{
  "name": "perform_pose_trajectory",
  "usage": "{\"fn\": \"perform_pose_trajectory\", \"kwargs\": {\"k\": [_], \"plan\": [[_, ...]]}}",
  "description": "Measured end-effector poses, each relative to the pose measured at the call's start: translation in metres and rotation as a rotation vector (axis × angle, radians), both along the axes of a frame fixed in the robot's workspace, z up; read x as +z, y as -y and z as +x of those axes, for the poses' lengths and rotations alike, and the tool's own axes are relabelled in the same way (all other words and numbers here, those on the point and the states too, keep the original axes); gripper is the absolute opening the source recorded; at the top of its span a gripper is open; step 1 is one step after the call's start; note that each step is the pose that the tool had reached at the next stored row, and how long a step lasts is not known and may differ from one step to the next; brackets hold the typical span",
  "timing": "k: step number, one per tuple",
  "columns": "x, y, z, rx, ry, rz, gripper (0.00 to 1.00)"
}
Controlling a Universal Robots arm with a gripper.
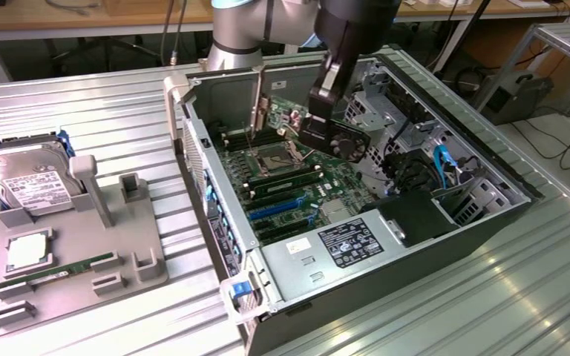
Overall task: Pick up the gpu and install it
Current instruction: 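Insert the gpu into the slot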
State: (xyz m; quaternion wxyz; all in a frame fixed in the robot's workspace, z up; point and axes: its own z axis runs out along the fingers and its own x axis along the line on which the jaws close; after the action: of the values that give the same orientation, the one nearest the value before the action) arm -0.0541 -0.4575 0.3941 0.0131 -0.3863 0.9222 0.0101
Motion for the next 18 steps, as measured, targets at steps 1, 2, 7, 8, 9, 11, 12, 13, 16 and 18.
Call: {"fn": "perform_pose_trajectory", "kwargs": {"k": [1,2,7,8,9,11,12,13,16,18], "plan": [[-0.0005,0.0000,0.000,0.021,0.0001,-0.0001,0.26],[-0.0012,0.0000,0.000,0.048,0.0001,0.0000,0.26],[-0.0043,0.0000,0.000,0.169,0.0004,-0.0001,0.26],[-0.0055,0.0000,0.000,0.210,0.0004,0.0000,0.26],[-0.0063,0.0000,0.000,0.239,0.0005,0.0000,0.26],[-0.0078,0.0000,0.000,0.292,0.0005,0.0000,0.26],[-0.0083,0.0000,0.000,0.311,0.0006,0.0001,0.26],[-0.0090,0.0000,0.000,0.334,0.0006,0.0001,0.26],[-0.0112,0.0000,0.000,0.410,0.0006,0.0000,0.26],[-0.0141,0.0000,0.000,0.491,0.0006,0.0001,0.26]]}}
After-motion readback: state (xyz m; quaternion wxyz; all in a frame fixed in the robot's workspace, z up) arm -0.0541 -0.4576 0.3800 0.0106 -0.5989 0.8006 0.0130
